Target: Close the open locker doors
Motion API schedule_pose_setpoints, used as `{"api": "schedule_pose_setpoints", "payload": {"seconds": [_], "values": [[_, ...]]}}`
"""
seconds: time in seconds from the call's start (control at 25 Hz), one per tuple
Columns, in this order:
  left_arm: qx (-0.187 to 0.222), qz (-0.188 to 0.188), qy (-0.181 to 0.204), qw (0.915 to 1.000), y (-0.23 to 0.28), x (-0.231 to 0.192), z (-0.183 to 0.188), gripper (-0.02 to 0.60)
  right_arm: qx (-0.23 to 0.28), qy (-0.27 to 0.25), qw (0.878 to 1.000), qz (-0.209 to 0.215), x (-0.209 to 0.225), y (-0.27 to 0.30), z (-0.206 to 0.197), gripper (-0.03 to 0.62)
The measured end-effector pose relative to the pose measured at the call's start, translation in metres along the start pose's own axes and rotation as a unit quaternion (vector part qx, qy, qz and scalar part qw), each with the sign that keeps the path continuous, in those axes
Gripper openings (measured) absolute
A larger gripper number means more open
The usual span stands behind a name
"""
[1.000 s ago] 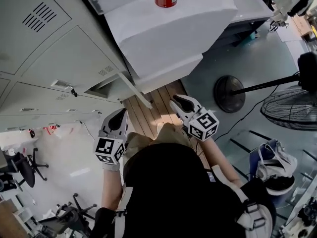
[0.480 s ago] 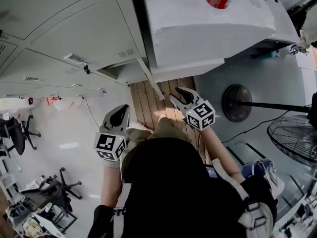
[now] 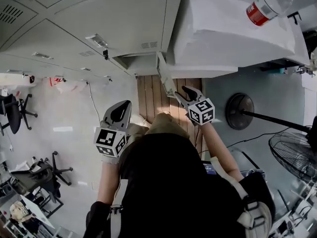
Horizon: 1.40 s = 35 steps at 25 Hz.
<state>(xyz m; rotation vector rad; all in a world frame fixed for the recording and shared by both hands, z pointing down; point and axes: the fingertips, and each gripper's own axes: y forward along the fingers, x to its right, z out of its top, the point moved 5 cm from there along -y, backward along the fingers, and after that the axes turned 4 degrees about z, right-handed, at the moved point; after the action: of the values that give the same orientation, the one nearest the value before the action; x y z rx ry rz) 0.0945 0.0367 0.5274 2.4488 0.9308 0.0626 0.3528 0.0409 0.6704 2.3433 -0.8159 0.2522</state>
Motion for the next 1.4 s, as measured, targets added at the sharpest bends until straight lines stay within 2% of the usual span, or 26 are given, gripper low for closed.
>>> {"api": "schedule_pose_setpoints", "payload": {"seconds": [0.32, 0.68, 0.92, 1.4], "values": [[0.007, 0.021, -0.022, 0.9995, -0.021, -0.033, -0.011, 0.008, -0.029, 0.027, 0.999, -0.035, 0.008, 0.032, -0.023, 0.176], [0.014, 0.034, -0.043, 0.9984, -0.044, -0.061, -0.024, 0.008, -0.034, 0.039, 0.998, -0.047, -0.006, 0.049, -0.022, 0.166], [0.025, 0.025, -0.052, 0.9980, -0.057, -0.076, -0.030, 0.008, -0.040, 0.047, 0.996, -0.064, -0.021, 0.063, -0.020, 0.147], [0.028, 0.002, -0.052, 0.9983, -0.083, -0.123, -0.047, 0.008, -0.027, 0.062, 0.993, -0.097, -0.061, 0.101, -0.014, 0.175]]}}
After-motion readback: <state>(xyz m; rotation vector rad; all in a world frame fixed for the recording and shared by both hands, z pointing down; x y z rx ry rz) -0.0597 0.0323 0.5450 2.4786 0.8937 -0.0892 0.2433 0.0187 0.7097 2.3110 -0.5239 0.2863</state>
